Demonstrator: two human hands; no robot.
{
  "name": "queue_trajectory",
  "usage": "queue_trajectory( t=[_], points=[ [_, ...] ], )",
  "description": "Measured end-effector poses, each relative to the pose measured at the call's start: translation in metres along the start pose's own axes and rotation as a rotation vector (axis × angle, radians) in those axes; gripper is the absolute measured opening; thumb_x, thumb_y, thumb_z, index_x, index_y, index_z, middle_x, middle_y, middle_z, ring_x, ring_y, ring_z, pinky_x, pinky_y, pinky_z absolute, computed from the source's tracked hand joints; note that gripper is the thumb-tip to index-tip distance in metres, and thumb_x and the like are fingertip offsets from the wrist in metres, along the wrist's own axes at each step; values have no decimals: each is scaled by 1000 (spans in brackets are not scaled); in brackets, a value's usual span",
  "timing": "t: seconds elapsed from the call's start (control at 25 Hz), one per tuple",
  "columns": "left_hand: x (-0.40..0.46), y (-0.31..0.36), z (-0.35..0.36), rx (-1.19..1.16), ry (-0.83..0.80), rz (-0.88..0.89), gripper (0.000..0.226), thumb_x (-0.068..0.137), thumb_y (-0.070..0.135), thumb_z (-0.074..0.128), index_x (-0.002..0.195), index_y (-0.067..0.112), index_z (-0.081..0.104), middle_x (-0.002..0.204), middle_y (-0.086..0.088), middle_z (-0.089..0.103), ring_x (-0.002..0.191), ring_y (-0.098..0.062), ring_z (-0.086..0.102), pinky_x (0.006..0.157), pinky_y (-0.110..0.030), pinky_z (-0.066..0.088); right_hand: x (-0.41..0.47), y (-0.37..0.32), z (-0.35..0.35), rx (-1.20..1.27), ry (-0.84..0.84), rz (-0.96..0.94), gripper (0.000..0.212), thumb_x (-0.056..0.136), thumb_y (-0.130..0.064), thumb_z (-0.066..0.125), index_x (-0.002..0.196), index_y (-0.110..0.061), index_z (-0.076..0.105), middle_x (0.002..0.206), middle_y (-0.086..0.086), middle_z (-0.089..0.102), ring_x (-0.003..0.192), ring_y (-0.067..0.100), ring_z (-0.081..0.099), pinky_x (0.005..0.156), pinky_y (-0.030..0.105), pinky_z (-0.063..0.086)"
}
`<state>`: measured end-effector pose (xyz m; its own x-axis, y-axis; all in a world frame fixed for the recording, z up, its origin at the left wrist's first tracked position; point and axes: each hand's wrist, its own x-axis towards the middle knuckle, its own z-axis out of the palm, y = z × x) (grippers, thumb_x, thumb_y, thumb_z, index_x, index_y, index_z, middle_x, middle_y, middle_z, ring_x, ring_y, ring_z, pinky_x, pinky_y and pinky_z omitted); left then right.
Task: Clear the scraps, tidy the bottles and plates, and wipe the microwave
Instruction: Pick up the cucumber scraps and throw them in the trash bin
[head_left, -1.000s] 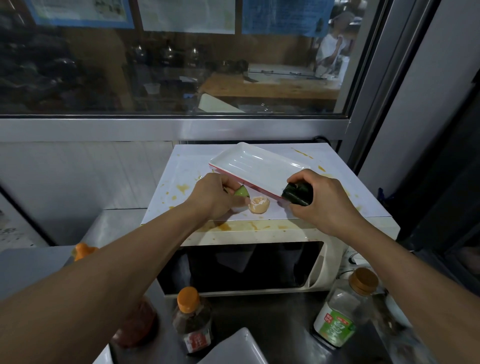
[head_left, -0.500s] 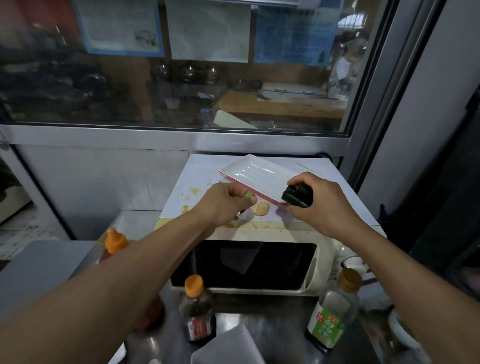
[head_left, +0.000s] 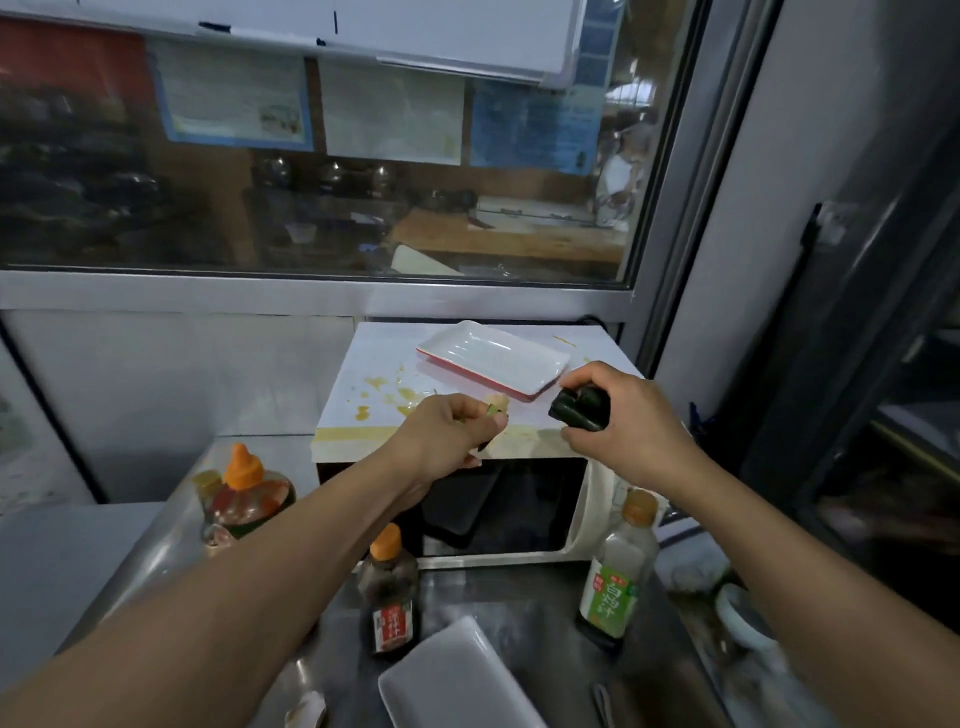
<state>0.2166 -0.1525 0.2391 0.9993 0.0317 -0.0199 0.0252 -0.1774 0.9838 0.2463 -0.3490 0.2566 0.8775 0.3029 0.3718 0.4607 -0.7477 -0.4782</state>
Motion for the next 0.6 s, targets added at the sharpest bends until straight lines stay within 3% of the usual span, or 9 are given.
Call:
queue_trajectory(
  t=[0.28, 0.48, 0.6],
  points=[
    [-38, -19, -15, 1, -208, 36, 12, 88, 22, 64, 87, 11, 58, 78, 7, 55, 68, -2, 52, 53, -11, 47, -77, -46, 6, -67, 104, 201, 46, 68, -17, 77, 110, -22, 60, 101, -5, 64, 92, 12, 57, 77, 20, 42],
    [-83, -32, -3, 28, -390, 37, 12, 88, 21, 64, 94, 10, 62, 77, 5, 57, 69, -2, 52, 58, -15, 48, -157, -82, 8, -115, 175, 341, 46, 68, -15, 78, 111, -18, 62, 106, -3, 67, 95, 12, 61, 74, 15, 41],
    [-110, -35, 21, 31, -528, 28, 15, 88, 20, 64, 98, 9, 62, 71, 6, 55, 61, 0, 52, 52, -12, 47, -206, -95, -2, -151, 211, 452, 43, 68, -16, 78, 108, -19, 63, 100, -2, 68, 85, 8, 59, 66, 9, 39]
  ],
)
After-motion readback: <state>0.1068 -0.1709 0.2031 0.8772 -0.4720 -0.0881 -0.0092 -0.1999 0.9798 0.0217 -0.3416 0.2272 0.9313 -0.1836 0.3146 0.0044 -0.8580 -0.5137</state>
